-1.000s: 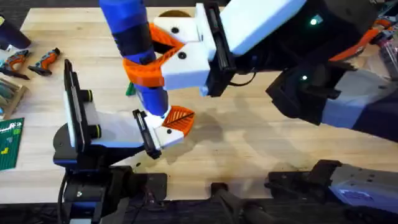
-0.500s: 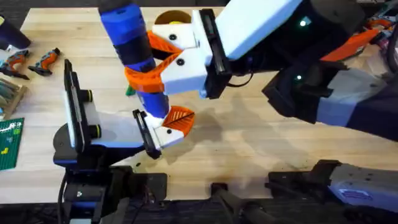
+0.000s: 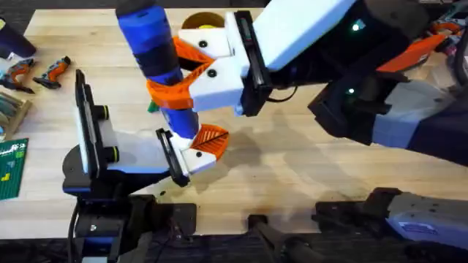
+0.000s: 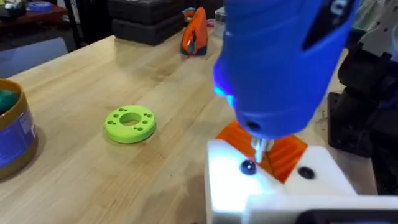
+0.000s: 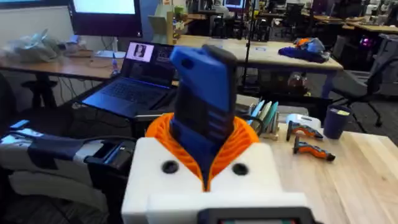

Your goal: Pick up the gripper from the table and insert it into the empty holder that is missing its gripper. Then pick up a screw, insert it into the mounting hole, and use the screwdriver to tighten it. Finally, clean up the table by picking up the vegetable and placing it into the bucket.

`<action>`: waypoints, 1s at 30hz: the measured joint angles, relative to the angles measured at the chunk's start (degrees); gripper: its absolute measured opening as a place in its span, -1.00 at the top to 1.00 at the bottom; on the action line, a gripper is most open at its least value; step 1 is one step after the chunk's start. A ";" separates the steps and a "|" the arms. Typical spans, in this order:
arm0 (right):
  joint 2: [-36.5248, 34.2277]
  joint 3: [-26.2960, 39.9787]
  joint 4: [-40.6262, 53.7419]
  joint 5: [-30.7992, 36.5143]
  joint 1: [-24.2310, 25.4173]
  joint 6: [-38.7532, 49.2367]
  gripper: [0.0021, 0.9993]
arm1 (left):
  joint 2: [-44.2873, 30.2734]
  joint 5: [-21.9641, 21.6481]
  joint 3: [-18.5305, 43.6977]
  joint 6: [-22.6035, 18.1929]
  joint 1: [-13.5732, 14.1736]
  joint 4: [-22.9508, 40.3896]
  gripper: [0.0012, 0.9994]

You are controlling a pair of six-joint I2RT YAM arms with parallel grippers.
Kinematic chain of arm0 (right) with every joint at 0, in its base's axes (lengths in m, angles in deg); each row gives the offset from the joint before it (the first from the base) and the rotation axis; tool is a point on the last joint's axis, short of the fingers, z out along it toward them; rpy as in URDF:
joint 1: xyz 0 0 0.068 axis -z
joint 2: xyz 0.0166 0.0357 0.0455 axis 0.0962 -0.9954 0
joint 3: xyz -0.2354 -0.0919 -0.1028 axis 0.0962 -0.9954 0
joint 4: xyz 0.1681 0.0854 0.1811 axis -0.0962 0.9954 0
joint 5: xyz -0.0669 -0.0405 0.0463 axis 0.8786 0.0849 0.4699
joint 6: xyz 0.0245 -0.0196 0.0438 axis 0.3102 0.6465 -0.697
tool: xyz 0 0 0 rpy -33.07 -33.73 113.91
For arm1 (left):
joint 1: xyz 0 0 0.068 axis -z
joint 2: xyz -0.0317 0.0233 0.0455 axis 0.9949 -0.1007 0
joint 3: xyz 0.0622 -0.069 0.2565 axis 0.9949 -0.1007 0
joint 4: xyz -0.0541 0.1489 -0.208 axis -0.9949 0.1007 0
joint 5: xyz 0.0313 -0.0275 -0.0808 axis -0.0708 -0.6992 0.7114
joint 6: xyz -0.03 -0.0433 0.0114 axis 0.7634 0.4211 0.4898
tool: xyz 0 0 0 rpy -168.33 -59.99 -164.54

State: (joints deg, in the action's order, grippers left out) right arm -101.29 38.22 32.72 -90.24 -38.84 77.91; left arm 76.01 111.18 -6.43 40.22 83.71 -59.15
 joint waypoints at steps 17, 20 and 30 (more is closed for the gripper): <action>-0.81 0.00 -0.15 0.31 0.00 0.62 0.95 | 0.02 0.00 0.00 0.00 0.00 0.00 0.99; -1.15 0.00 -0.15 0.46 0.00 0.62 0.95 | 0.00 0.00 0.00 0.01 0.00 0.00 0.99; -1.15 0.00 -0.17 0.46 -0.48 1.06 0.95 | 0.00 0.00 0.00 0.00 0.00 0.00 0.99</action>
State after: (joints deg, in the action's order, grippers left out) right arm -102.44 38.22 32.55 -89.78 -39.32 78.98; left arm 76.01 111.18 -6.43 40.22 83.71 -59.15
